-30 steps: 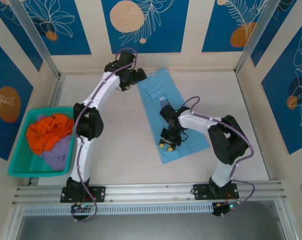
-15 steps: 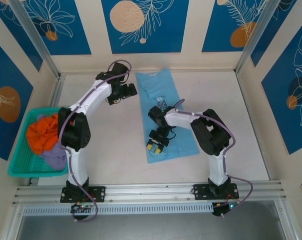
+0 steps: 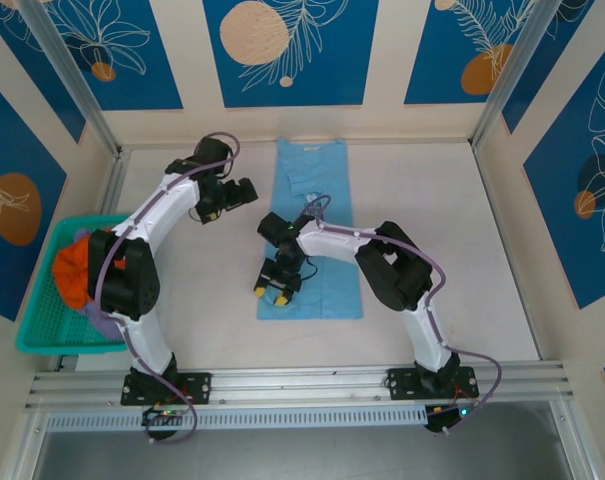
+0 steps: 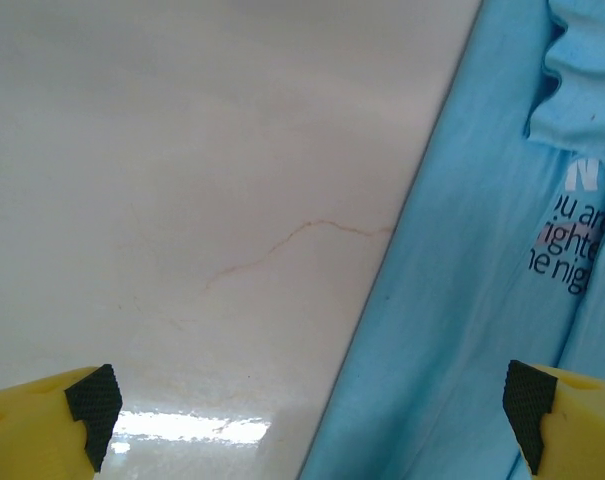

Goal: Fold and stack the t-shirts

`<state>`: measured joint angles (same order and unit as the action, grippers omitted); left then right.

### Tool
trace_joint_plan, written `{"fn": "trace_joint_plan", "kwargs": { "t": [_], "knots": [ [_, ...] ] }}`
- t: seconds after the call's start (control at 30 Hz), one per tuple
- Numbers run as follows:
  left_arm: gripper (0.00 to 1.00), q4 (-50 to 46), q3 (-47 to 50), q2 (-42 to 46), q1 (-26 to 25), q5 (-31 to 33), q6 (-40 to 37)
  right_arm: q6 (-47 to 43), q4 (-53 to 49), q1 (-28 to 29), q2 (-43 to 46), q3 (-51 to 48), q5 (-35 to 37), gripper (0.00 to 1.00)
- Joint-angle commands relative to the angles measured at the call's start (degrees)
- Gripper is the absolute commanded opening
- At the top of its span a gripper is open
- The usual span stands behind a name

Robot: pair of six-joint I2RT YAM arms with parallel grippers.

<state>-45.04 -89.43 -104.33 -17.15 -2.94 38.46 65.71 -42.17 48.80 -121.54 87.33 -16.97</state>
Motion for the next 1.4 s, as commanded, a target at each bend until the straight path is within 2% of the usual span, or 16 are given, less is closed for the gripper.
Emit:
{"fn": "trace_joint_plan", "kwargs": {
  "t": [0.0, 0.1, 0.17, 0.33, 0.43, 0.6, 0.67, 0.73, 1.03, 1.37],
  "knots": [
    [1.00, -0.29, 2.81, 4.47, -0.08, -3.79, -2.06, -4.64, -0.81, 0.34, 9.28, -0.24, 3.98, 0.53],
    [0.97, -0.99, 6.77, 7.40, -0.34, -7.13, -2.97, -9.83, -0.04, -1.03, 19.35, -3.38, 7.83, 0.58],
    [0.92, -1.33, 10.44, 9.47, -0.40, -11.37, -3.45, -10.30, 0.24, -4.10, 26.31, -9.19, 9.09, 0.58],
    [0.79, -1.22, 22.18, 13.97, -2.85, -21.18, -4.78, -10.44, -0.58, -17.90, 42.19, -29.55, 5.59, 0.58],
    [0.68, -0.88, 28.29, 14.04, -5.13, -26.78, -4.00, -12.94, -1.58, -25.51, 45.83, -38.12, 0.53, 0.55],
    [0.59, 8.61, 38.75, 16.00, -8.80, -32.18, 2.43, -15.19, -2.90, -29.82, 45.77, -45.05, 0.16, 0.50],
    [0.53, 9.49, 40.50, 15.83, -9.47, -31.82, 3.53, -15.35, -1.85, -30.56, 45.55, -46.74, 0.44, 0.49],
    [0.52, 10.61, 41.78, 15.32, -9.86, -31.77, 3.64, -14.68, -0.33, -31.80, 45.47, -48.82, 1.23, 0.49],
    [0.49, 13.37, 44.08, 11.66, -9.89, -33.28, 3.47, -15.49, 7.51, -32.69, 40.04, -52.03, -1.53, 0.44],
    [0.35, 17.63, 44.35, 6.05, -9.91, -32.65, 2.89, -16.58, 10.87, -32.71, 37.53, -52.25, -2.52, 0.35]
  ]
}}
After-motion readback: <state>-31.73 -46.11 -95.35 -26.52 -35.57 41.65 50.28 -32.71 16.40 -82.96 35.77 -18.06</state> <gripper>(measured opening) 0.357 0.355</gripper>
